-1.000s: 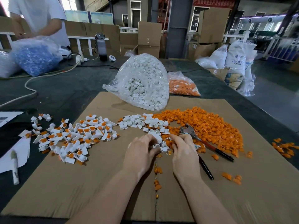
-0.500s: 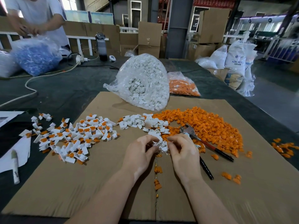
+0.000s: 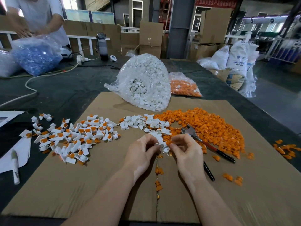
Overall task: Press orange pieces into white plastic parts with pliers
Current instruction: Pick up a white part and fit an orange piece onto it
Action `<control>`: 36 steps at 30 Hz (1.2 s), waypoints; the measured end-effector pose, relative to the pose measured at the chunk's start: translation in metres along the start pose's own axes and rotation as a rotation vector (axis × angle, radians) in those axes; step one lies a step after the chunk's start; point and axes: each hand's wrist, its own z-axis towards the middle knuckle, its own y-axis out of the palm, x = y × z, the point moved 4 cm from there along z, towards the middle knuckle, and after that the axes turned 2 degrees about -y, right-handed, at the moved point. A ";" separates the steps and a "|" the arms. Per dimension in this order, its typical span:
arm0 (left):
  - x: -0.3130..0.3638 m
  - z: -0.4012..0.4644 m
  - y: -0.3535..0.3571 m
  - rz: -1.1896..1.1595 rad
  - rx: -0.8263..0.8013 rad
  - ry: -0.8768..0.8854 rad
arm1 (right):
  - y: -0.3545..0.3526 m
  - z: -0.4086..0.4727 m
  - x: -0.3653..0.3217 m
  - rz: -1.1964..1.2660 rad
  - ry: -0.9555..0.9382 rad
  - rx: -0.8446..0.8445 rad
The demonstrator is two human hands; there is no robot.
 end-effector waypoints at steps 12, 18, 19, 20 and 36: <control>0.004 -0.003 -0.004 -0.227 -0.058 0.007 | 0.005 0.000 -0.002 -0.064 -0.009 -0.108; 0.006 -0.005 -0.005 -0.205 -0.056 0.027 | 0.004 0.001 -0.001 -0.012 0.055 -0.099; 0.007 -0.005 -0.005 -0.181 -0.060 0.043 | 0.004 0.001 -0.001 -0.009 0.060 -0.098; 0.009 -0.006 -0.004 -0.163 -0.065 0.058 | 0.004 0.001 -0.001 -0.012 0.064 -0.099; 0.009 -0.007 -0.010 -0.180 0.066 0.057 | 0.006 0.000 -0.002 -0.127 -0.007 -0.127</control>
